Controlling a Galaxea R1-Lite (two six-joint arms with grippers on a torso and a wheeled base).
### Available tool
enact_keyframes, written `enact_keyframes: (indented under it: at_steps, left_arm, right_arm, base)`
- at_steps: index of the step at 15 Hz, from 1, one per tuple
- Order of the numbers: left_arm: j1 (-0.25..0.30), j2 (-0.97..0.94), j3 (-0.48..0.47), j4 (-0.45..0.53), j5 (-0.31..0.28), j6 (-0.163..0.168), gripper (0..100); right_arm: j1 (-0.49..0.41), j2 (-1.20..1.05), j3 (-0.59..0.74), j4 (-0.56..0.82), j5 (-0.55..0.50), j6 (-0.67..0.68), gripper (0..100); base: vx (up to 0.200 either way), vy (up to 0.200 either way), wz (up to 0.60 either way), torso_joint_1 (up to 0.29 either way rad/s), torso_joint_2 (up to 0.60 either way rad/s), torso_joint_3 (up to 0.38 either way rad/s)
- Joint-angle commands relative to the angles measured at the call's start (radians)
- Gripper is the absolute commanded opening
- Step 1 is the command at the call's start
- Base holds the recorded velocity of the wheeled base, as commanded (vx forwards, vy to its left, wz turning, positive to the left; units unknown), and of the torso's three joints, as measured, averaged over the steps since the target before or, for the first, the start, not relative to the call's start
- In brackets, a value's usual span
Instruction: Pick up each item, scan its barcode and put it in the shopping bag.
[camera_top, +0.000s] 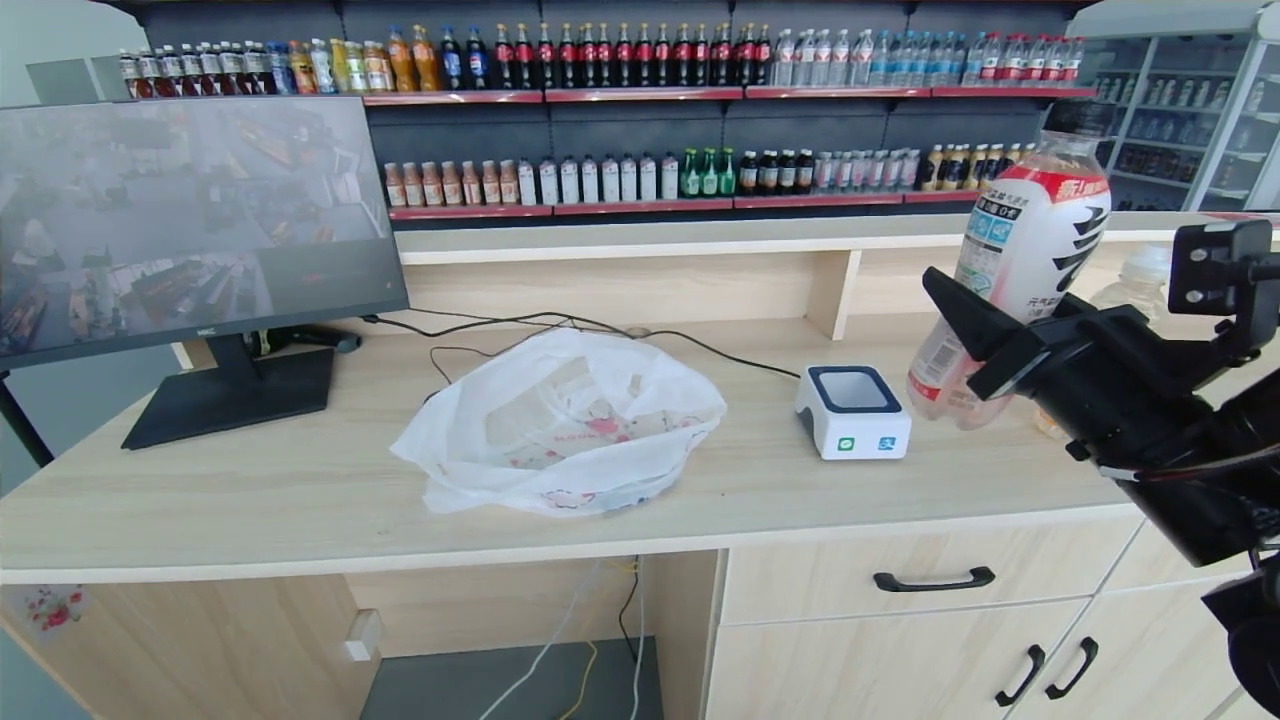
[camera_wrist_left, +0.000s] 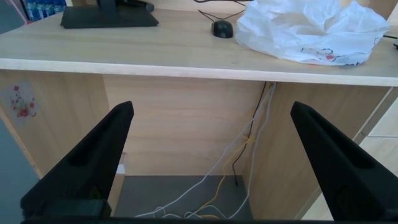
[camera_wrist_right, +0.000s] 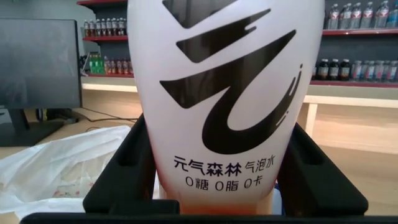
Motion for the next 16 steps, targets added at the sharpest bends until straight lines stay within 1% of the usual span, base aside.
enact_keyframes:
  at_steps: [1,9,16]
  left_arm:
    - [0.0,0.0,0.0,0.0,-0.001,0.001,100]
    - [0.0,0.0,0.0,0.0,-0.001,0.002,100]
    - [0.0,0.0,0.0,0.0,-0.001,0.004,100]
  right_arm:
    - [-0.003,0.006,-0.001,-0.001,-0.001,0.0,0]
    - [-0.002,0.008,-0.01,-0.001,0.001,-0.002,0]
    - [0.001,0.008,-0.001,-0.001,0.002,-0.003,0]
  base:
    - [0.0,0.2,0.0,0.002,0.0,0.007]
    - [0.0,0.2,0.0,0.002,0.0,0.001]
    - [0.0,0.0,0.0,0.0,0.0,0.0]
